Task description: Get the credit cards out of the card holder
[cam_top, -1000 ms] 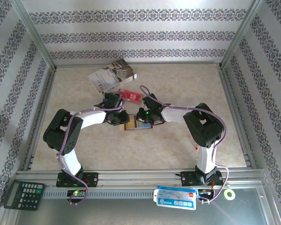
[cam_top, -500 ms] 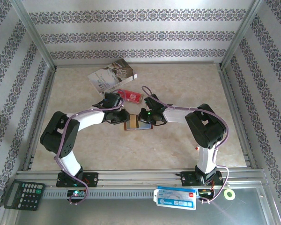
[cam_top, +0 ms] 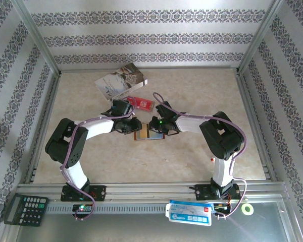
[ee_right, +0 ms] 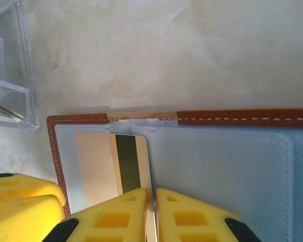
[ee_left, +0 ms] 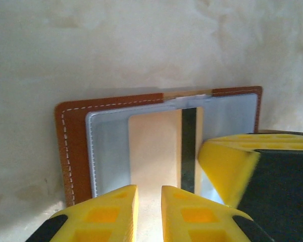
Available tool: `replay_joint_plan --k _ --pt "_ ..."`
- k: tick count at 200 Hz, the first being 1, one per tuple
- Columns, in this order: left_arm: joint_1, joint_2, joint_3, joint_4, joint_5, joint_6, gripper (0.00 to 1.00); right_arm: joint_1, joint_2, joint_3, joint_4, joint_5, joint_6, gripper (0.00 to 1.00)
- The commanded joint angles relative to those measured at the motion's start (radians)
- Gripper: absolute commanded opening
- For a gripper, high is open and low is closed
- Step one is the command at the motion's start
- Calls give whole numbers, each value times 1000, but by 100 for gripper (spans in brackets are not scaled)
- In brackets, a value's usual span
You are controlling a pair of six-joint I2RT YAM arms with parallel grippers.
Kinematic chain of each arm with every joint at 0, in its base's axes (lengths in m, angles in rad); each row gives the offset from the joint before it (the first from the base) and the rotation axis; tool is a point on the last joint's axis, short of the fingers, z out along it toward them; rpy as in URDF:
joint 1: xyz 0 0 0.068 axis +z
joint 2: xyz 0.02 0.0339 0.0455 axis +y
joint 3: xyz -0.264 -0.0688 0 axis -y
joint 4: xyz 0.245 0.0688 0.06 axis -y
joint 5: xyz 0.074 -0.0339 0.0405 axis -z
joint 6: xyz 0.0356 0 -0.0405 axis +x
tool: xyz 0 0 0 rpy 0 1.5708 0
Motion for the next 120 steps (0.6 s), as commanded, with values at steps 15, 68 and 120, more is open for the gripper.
replay_joint_plan --k 15,68,120 --pt "-13 26 -12 -21 -37 13 19 -13 3 -15 -9 -6 6 17" --pt "-13 46 -22 -42 -69 26 16 -10 17 -10 -17 -13 5 22" --pt "-14 57 -12 -50 -70 38 11 -5 34 3 -13 -31 3 22"
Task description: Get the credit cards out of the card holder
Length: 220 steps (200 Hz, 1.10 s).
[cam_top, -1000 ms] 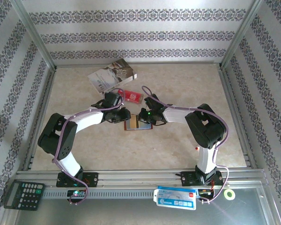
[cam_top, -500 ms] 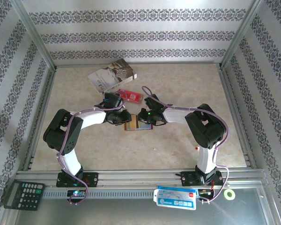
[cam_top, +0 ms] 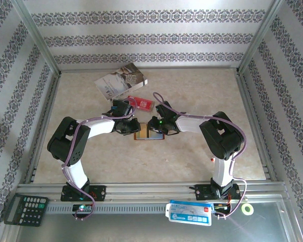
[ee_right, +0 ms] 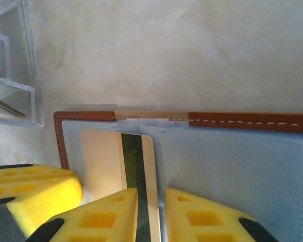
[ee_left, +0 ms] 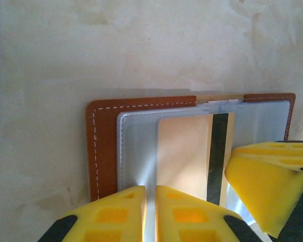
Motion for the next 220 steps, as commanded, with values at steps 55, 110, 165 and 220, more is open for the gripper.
replay_joint_plan --k 55,110,165,220 --pt "-14 41 -5 -59 -32 37 9 0 45 12 -16 -29 -3 22" --pt "-13 49 -2 -65 -34 42 9 1 41 15 -11 -39 -5 20" --pt "-13 36 -1 -82 -55 49 12 -10 -6 -17 -14 10 -4 5" --pt "-13 21 6 -91 -63 55 18 -36 -111 -120 28 94 4 0"
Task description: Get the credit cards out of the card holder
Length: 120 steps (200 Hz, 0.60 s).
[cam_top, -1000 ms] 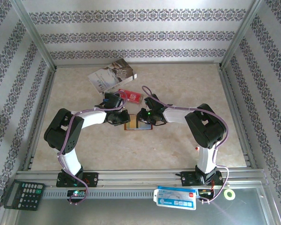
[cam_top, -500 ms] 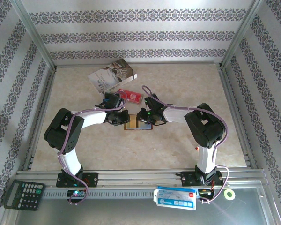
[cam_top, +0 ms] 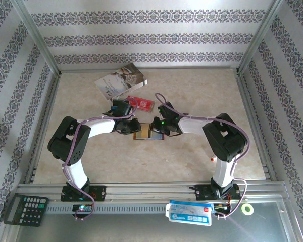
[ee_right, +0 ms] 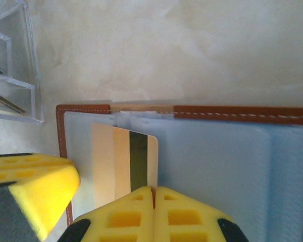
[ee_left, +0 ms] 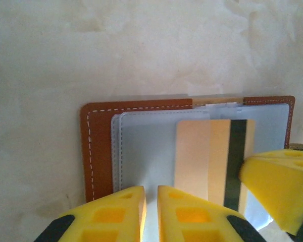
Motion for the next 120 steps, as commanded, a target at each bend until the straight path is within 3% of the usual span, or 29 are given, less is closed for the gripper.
replay_joint_plan --k 1,51,88,120 --pt "-11 14 -2 -91 -56 19 18 -23 -51 -59 11 69 5 0" --pt "11 -72 -11 -35 15 -8 29 -47 -182 -177 181 83 -2 0" --pt "87 -179 -72 145 169 -128 35 -62 -269 -223 304 15 -52 0" --pt "123 -216 -116 323 306 -226 50 -83 -295 -252 442 -82 -16 0"
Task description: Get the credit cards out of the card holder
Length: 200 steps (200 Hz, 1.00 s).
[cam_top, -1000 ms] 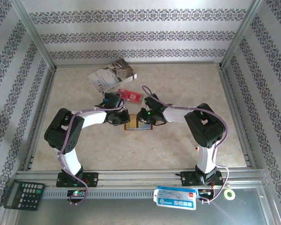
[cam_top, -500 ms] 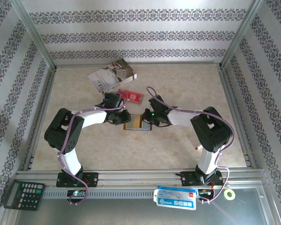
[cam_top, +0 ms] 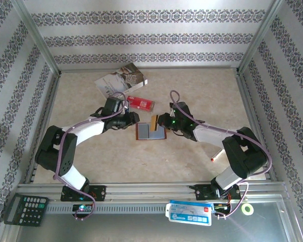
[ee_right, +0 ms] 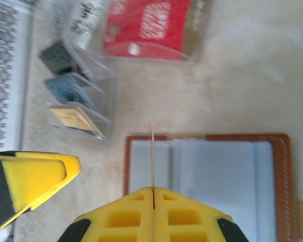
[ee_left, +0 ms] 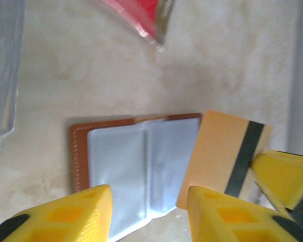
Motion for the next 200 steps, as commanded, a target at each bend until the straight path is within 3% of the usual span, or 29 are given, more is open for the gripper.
replay_joint_plan --k 1,54,103,142,200 --pt "22 -25 -32 190 146 -108 50 -18 -25 -32 162 -85 8 0" --pt "26 13 -57 394 294 -181 59 -35 17 -36 389 -252 122 0" --pt "80 67 -74 651 476 -332 60 -56 1 -32 435 -340 147 0" --pt "81 96 -71 794 497 -421 45 -58 18 -24 470 -370 187 0" --pt "94 93 -75 774 486 -413 22 -70 34 -28 529 -375 225 0"
